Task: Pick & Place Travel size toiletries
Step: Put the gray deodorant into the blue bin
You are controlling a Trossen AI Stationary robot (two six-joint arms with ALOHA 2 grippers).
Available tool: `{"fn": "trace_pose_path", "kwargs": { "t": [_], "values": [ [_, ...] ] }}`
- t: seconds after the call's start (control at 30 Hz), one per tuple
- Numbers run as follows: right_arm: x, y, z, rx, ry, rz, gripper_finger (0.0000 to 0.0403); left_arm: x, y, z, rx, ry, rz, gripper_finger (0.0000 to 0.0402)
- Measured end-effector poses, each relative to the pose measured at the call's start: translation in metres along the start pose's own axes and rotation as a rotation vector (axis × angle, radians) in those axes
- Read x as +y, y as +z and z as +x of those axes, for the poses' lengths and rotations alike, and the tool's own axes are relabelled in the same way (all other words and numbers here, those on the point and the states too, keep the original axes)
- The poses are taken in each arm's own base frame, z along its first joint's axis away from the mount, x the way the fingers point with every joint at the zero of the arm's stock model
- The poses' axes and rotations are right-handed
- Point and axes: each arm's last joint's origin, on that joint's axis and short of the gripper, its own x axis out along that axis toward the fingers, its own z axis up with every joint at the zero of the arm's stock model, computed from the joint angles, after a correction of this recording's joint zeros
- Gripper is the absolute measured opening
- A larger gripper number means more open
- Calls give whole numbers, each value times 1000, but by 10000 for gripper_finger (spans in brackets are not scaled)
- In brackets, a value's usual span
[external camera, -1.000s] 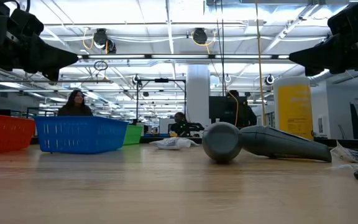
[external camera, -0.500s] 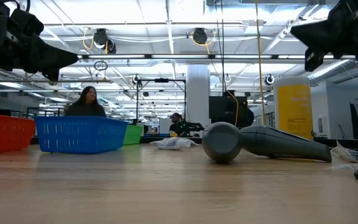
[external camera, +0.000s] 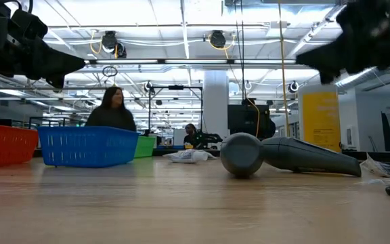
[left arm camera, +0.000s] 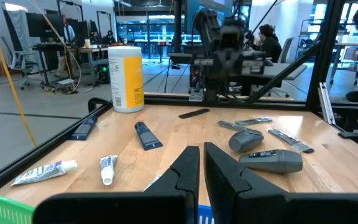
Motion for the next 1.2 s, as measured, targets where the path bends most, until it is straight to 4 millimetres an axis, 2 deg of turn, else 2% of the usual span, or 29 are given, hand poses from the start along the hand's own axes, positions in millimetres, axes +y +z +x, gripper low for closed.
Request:
{"fn": "trace_pose_path", "kwargs": {
  "t": [0.1, 0.17, 0.23, 0.4, 0.5, 0.6, 0.7, 0.83, 1.0, 1.2],
  "values": [
    [9, -3, 17, 50, 30, -47, 4, 0, 0, 0, -1, 0, 0, 26],
    [10, -6, 28, 80, 10, 0, 10, 0, 0, 0, 0, -1, 0, 26],
    [12, 3, 41, 74, -5, 57, 29, 0, 0, 0, 0, -1, 0, 26],
    [29, 12, 63, 327, 2, 5, 115, 0, 0, 0, 0, 0, 0, 26],
    [40, 22, 73, 448, -16, 44, 175, 0, 0, 0, 0, -1, 0, 26],
    [48, 9, 75, 568, -39, 98, 228, 0, 0, 0, 0, -1, 0, 26],
    [57, -3, 76, 628, -48, 139, 263, 0, 0, 0, 0, -1, 0, 26],
    [63, -21, 74, 700, -109, 155, 275, 0, 0, 0, 0, -1, 0, 26],
    [67, -38, 77, 718, -168, 69, 265, 0, 0, 0, 0, -1, 0, 26],
    [70, -52, 84, 707, -175, 60, 262, 0, 0, 0, 0, -1, 0, 26]
  ]
}}
